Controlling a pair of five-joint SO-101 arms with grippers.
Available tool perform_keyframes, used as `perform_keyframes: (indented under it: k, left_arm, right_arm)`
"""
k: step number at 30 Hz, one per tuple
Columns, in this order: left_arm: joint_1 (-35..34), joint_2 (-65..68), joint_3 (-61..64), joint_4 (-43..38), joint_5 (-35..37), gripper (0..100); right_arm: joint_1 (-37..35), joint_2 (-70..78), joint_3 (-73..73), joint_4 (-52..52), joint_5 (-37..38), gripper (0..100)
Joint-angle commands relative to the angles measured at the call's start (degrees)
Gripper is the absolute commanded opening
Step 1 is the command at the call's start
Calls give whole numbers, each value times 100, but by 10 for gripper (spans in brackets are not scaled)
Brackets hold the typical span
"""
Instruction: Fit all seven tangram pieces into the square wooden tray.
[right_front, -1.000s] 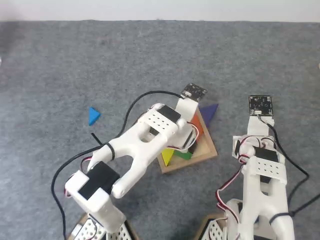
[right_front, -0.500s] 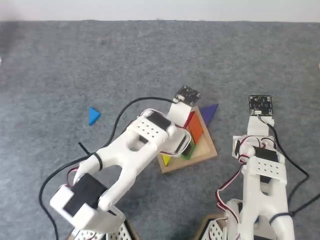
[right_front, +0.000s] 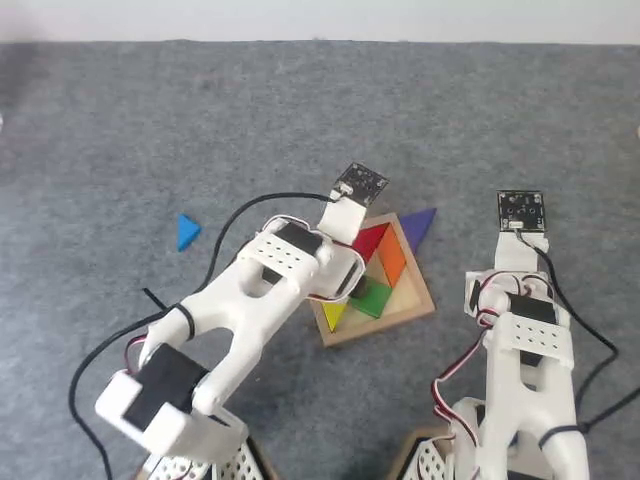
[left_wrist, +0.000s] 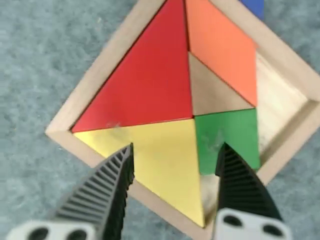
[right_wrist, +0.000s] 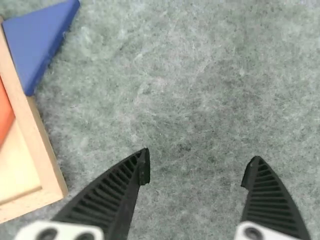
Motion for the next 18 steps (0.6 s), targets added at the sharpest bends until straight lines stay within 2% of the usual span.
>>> perform_keyframes:
  k: [1,5,9,14,18]
  left_arm:
    - [-853,-343,-585,18,-97,258]
    - [-2673,-132,-1358,431,316,258]
    - [-3833,545,-1930,730,-352,258]
    - [-4193,1468,-2589,1240,-1160,258]
    - [-4167,2013,-3046,1451,-1099,258]
  right_arm:
    - [-48,-154,-255,-13,-53,307]
    - [-48,-154,-237,-13,-53,307]
    - [-57,-154,-255,-13,-44,307]
    - [-57,-154,-255,-13,-26,307]
    - [-57,-154,-255,-13,-18,307]
